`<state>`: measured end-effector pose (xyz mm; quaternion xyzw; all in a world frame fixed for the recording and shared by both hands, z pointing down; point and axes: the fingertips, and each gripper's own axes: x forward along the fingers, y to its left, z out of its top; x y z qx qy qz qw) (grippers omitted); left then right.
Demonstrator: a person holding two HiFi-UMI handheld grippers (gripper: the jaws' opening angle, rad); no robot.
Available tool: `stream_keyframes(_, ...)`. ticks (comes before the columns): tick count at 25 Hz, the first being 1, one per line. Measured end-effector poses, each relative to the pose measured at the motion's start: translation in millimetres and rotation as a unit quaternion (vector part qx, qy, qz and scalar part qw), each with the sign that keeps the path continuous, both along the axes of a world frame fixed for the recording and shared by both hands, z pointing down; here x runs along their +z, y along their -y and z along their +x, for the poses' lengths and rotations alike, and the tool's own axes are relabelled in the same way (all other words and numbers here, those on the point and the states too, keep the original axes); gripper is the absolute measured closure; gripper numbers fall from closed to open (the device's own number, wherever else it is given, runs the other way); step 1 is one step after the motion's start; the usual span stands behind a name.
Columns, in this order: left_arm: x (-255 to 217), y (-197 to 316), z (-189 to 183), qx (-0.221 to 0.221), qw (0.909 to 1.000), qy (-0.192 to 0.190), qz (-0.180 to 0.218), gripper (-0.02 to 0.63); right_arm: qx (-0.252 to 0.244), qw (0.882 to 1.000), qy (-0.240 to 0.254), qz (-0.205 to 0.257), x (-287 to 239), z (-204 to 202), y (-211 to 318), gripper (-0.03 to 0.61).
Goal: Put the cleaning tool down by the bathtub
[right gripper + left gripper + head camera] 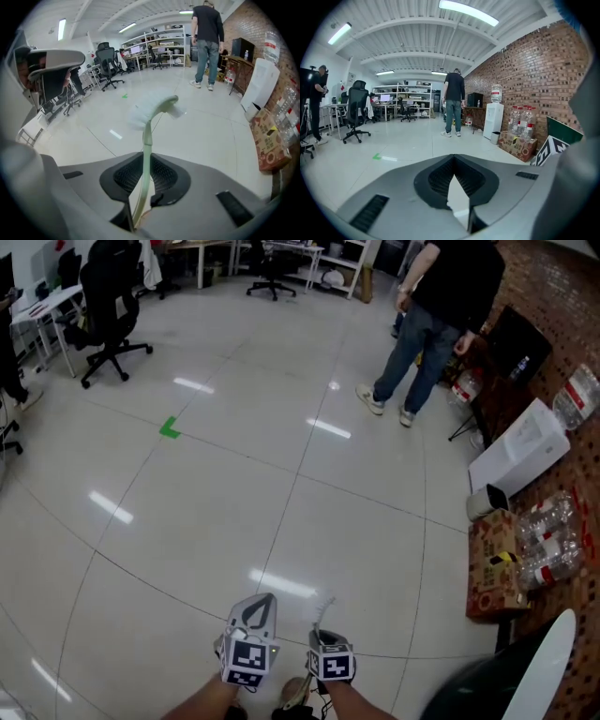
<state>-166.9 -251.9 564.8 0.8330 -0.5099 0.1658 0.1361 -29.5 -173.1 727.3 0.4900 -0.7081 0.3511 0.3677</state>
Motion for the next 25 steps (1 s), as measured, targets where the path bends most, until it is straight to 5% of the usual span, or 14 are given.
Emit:
stream_keyframes(17, -240, -52, 79, 0.051, 0.9979, -0.005, 0.041, 0.609, 0.06, 0.995, 0.025, 0.069, -277, 61, -48, 0.514)
stream_keyframes(25, -307, -73, 124, 0.086, 0.9948, 0.01, 0.053, 0.609, 0.099, 0.988, 0.046, 0.107, -344, 105, -81, 0.514)
